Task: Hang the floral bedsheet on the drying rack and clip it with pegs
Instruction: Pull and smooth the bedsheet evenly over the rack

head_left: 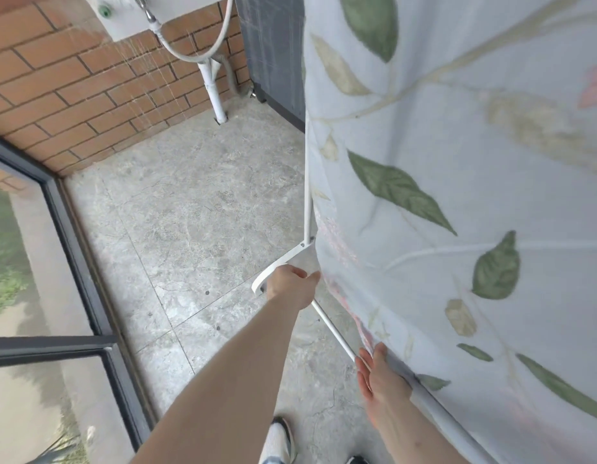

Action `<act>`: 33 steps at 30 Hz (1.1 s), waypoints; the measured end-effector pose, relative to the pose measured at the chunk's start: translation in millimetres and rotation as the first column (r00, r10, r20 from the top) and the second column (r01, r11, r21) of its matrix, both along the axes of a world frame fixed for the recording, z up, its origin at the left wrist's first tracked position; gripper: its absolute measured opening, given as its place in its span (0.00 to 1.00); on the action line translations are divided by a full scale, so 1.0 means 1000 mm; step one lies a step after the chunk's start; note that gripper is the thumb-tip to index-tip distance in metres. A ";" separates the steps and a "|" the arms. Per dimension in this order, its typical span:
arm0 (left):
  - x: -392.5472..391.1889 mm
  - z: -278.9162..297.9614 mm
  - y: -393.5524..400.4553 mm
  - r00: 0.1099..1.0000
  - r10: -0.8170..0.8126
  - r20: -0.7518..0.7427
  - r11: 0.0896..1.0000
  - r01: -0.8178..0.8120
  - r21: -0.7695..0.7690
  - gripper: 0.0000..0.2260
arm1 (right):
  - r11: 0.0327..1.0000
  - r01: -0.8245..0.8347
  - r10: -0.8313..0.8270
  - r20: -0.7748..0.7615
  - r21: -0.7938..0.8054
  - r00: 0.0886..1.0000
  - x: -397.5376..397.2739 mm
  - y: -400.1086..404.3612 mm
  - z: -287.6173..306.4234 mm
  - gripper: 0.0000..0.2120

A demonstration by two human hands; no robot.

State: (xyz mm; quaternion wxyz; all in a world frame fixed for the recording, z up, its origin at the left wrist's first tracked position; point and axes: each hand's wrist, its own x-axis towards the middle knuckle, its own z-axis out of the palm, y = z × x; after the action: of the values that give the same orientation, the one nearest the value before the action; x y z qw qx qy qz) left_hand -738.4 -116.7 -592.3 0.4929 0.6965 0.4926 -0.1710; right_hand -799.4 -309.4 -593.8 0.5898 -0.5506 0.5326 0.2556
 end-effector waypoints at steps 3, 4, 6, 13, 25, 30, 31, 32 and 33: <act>-0.024 0.031 -0.008 0.998 -0.058 -0.004 0.998 0.058 0.011 0.11 | 0.997 -0.058 0.060 -0.062 0.042 0.996 -0.018 -0.017 0.026 0.17; -0.032 0.043 -0.012 0.996 -0.090 -0.009 0.996 0.090 0.025 0.10 | 0.994 -0.090 0.094 -0.086 0.057 0.992 -0.023 -0.021 0.036 0.19; -0.048 0.063 -0.019 0.988 -0.156 -0.021 0.986 0.157 0.062 0.10 | 0.983 -0.158 0.169 -0.116 0.093 0.979 -0.032 -0.029 0.053 0.19; -0.101 0.126 -0.044 0.969 -0.248 -0.013 0.963 0.248 0.103 0.11 | 0.823 -0.564 0.562 -0.042 -0.073 0.826 -0.062 -0.054 0.114 0.13; -0.161 0.200 -0.074 0.925 -0.374 0.065 0.923 0.365 0.121 0.10 | 0.605 -0.726 0.792 0.155 -0.326 0.590 -0.130 -0.123 0.193 0.15; -0.193 0.210 -0.116 0.887 -0.456 0.070 0.888 0.448 0.103 0.09 | 0.651 -0.684 0.751 0.144 -0.331 0.645 -0.170 -0.165 0.216 0.17; -0.195 0.210 -0.124 0.881 -0.467 0.079 0.883 0.459 0.096 0.10 | 0.656 -0.676 0.745 0.140 -0.337 0.652 -0.174 -0.173 0.219 0.18; -0.198 0.211 -0.136 0.872 -0.481 0.085 0.876 0.475 0.087 0.09 | 0.659 -0.668 0.740 0.134 -0.345 0.660 -0.179 -0.185 0.223 0.18; -0.200 0.211 -0.146 0.866 -0.492 0.089 0.870 0.486 0.082 0.09 | 0.659 -0.663 0.737 0.132 -0.356 0.662 -0.184 -0.196 0.225 0.19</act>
State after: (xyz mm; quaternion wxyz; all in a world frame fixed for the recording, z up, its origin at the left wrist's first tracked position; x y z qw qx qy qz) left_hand -938.3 -263.2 -381.0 0.4390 0.8204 0.2779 -0.2386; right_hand -983.3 -505.6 -368.4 0.4260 -0.8197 0.2230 0.3112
